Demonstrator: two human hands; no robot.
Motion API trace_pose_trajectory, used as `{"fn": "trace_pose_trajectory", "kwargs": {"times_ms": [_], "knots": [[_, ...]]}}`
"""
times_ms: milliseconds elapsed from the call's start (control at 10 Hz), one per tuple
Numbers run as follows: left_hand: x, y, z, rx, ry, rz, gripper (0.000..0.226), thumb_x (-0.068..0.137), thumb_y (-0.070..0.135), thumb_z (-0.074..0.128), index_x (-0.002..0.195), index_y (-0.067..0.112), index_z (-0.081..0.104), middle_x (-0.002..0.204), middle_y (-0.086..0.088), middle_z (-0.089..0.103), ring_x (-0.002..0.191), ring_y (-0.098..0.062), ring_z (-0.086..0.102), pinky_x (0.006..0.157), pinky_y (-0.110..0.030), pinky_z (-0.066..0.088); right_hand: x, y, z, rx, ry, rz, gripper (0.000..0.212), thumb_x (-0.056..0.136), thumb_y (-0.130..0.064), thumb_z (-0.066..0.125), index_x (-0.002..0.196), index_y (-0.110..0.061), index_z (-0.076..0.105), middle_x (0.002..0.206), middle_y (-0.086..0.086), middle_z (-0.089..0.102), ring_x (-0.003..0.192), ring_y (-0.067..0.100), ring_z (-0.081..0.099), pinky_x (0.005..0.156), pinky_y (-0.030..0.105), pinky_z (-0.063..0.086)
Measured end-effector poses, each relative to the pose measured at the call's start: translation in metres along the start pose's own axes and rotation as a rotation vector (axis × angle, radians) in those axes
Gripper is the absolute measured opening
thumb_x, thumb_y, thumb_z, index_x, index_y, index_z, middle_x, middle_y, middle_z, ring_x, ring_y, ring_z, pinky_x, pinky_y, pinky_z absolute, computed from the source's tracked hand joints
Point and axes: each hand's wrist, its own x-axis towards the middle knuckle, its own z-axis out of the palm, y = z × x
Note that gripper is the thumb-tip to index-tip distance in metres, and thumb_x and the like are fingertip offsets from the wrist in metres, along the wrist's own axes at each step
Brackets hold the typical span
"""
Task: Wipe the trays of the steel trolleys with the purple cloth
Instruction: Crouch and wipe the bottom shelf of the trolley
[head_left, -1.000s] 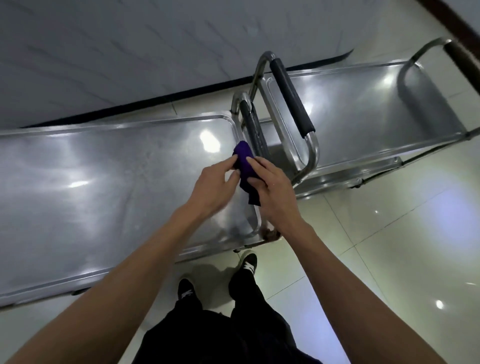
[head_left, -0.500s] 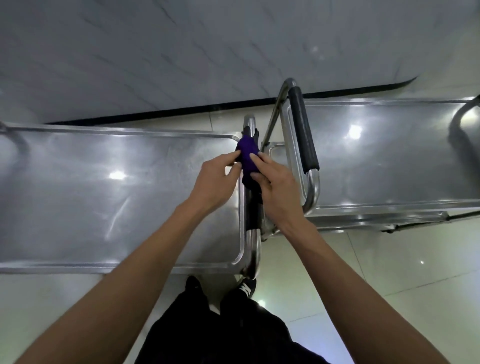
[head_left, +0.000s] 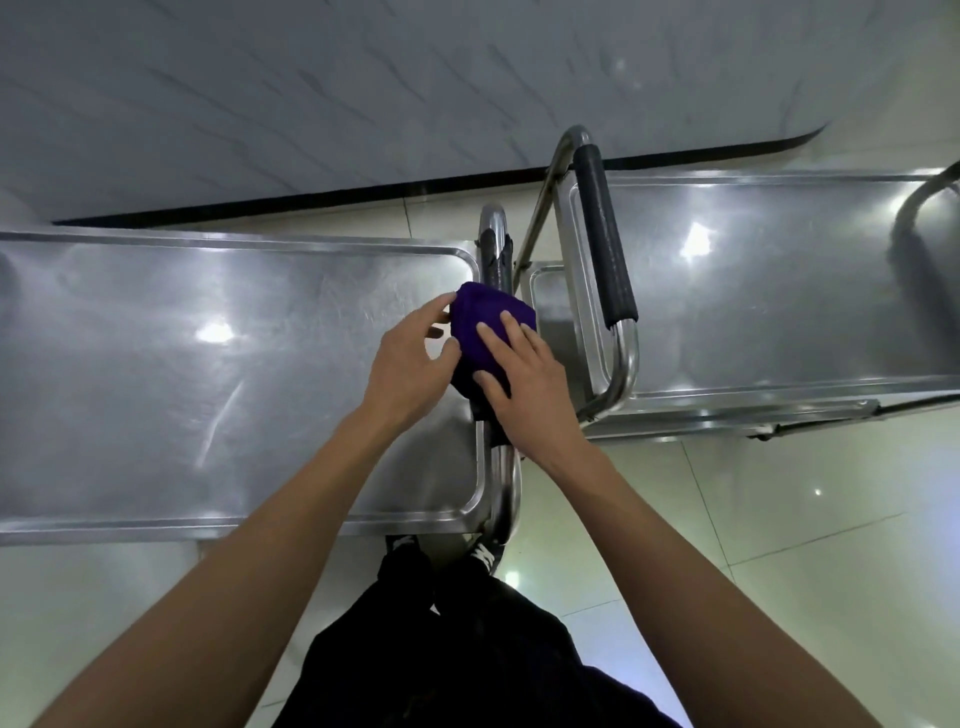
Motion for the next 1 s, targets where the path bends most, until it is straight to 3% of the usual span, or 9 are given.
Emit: {"fn": "trace_pose_trajectory", "kwargs": {"times_ms": [100,200,500,700,1000], "knots": [[-0.004,-0.007,0.003,0.201,-0.004,0.153,0.044,0.098,0.018,0.054,0.142,0.024,0.055,0.137,0.006,0.056,0.12,-0.009,0.054,0.101,-0.03,0.048,0.002,-0.004,0.004,-0.033,-0.027,0.023,0.057,0.102,-0.038,0.044,0.155,-0.034,0.025,0.166,-0.003,0.01,0.152,0.021,0.008,0.119,0.048,0.024],[-0.002,-0.01,0.004,0.318,-0.066,0.143,0.043,0.101,0.023,0.049,0.144,0.024,0.053,0.141,0.004,0.053,0.126,-0.014,0.05,0.105,-0.034,0.045,0.001,-0.006,0.006,-0.014,-0.023,0.049,0.057,0.102,-0.038,0.046,0.155,-0.035,0.026,0.166,-0.004,0.009,0.152,0.02,0.007,0.12,0.048,0.021],[0.007,-0.003,-0.009,0.463,-0.077,0.19,0.043,0.1,0.029,0.048,0.143,0.026,0.053,0.141,0.002,0.055,0.13,-0.019,0.047,0.105,-0.041,0.046,-0.002,-0.012,-0.007,0.011,0.006,0.106,0.055,0.102,-0.041,0.046,0.153,-0.03,0.032,0.163,0.001,0.023,0.149,0.022,0.023,0.118,0.045,0.025],[0.007,0.011,-0.016,0.618,-0.109,0.265,0.043,0.102,0.034,0.047,0.143,0.023,0.053,0.142,0.0,0.055,0.13,-0.022,0.047,0.104,-0.046,0.046,-0.002,-0.008,-0.023,0.001,0.006,0.11,0.05,0.102,-0.041,0.045,0.149,-0.022,0.043,0.154,0.006,0.042,0.14,0.023,0.039,0.115,0.044,0.033],[-0.02,0.066,-0.013,0.756,-0.03,0.272,0.042,0.103,0.037,0.041,0.14,0.023,0.053,0.135,0.0,0.06,0.123,-0.022,0.053,0.102,-0.048,0.047,-0.003,0.016,-0.086,0.017,0.027,-0.068,0.039,0.101,-0.035,0.05,0.139,-0.026,0.054,0.134,-0.001,0.061,0.123,0.021,0.054,0.103,0.037,0.041]]}}
